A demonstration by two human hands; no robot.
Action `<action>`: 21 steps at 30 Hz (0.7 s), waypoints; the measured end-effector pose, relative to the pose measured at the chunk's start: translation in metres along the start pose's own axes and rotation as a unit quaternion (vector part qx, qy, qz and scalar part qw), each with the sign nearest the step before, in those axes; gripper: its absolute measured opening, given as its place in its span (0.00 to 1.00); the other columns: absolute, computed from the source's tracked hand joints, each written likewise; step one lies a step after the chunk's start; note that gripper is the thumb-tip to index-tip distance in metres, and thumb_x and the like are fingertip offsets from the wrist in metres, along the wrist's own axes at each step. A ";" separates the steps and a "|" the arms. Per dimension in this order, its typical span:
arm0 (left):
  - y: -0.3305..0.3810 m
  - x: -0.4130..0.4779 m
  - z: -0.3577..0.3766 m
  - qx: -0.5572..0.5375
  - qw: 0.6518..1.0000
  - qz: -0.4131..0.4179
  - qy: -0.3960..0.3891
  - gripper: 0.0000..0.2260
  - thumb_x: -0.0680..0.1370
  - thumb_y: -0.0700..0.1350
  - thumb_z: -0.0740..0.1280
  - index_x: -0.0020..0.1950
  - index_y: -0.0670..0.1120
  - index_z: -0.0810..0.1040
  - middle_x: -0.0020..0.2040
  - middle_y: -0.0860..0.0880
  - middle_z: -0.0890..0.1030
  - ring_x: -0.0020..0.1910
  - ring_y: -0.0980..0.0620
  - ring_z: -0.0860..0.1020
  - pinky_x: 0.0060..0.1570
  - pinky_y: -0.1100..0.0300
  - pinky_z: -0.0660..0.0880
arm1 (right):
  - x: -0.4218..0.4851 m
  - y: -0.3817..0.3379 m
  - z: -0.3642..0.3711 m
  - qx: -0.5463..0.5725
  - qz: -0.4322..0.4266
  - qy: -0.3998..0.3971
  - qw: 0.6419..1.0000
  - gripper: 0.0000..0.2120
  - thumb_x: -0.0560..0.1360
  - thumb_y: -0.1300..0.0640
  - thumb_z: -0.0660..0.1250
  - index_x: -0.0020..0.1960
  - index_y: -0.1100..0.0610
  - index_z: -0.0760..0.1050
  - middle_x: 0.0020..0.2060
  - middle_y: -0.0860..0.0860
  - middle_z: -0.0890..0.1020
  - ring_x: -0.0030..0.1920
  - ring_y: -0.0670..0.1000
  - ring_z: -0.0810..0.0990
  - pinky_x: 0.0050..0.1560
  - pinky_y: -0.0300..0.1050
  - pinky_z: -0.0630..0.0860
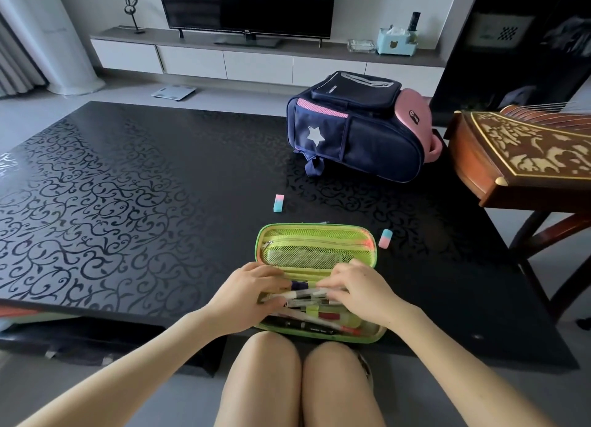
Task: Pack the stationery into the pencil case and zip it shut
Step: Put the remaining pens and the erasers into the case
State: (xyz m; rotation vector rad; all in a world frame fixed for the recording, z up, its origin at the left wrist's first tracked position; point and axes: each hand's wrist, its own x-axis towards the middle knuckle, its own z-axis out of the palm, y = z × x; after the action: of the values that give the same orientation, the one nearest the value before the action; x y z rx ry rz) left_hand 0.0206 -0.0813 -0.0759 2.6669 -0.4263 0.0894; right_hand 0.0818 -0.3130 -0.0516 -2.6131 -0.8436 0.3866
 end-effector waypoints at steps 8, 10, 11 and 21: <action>-0.018 0.016 -0.011 -0.066 0.990 -0.105 0.063 0.15 0.72 0.53 0.66 0.56 0.50 0.79 0.55 0.50 0.80 0.56 0.48 0.76 0.59 0.52 0.71 | 0.004 0.003 -0.013 -0.020 -0.029 0.081 0.996 0.15 0.78 0.48 0.60 0.62 0.48 0.76 0.47 0.46 0.79 0.51 0.48 0.72 0.54 0.44 0.70; -0.027 0.033 -0.016 -0.059 0.977 -0.183 0.090 0.16 0.75 0.47 0.67 0.61 0.46 0.76 0.59 0.45 0.78 0.58 0.44 0.75 0.58 0.52 0.71 | 0.012 0.015 -0.022 0.003 0.021 0.174 0.984 0.12 0.78 0.53 0.60 0.56 0.52 0.80 0.46 0.48 0.81 0.50 0.48 0.75 0.52 0.44 0.72; -0.029 0.043 -0.018 -0.072 0.969 -0.226 0.074 0.18 0.76 0.47 0.66 0.65 0.46 0.72 0.61 0.44 0.77 0.59 0.44 0.74 0.57 0.53 0.70 | 0.017 0.021 -0.027 0.011 0.048 0.201 0.978 0.11 0.78 0.55 0.60 0.54 0.54 0.80 0.46 0.49 0.81 0.49 0.50 0.76 0.50 0.46 0.74; -0.035 0.079 -0.066 -0.332 0.918 -0.207 -0.064 0.10 0.66 0.43 0.77 0.44 0.53 0.84 0.43 0.49 0.85 0.45 0.52 0.81 0.49 0.61 0.76 | 0.094 0.048 -0.084 0.034 0.123 0.116 0.985 0.09 0.73 0.54 0.68 0.53 0.52 0.80 0.42 0.47 0.80 0.46 0.50 0.79 0.44 0.41 0.71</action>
State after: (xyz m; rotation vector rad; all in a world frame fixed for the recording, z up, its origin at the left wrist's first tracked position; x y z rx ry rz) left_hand 0.1074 -0.0451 -0.0201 2.0304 0.0809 -0.3075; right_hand 0.2104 -0.3139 -0.0101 -2.6383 -0.4270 0.1657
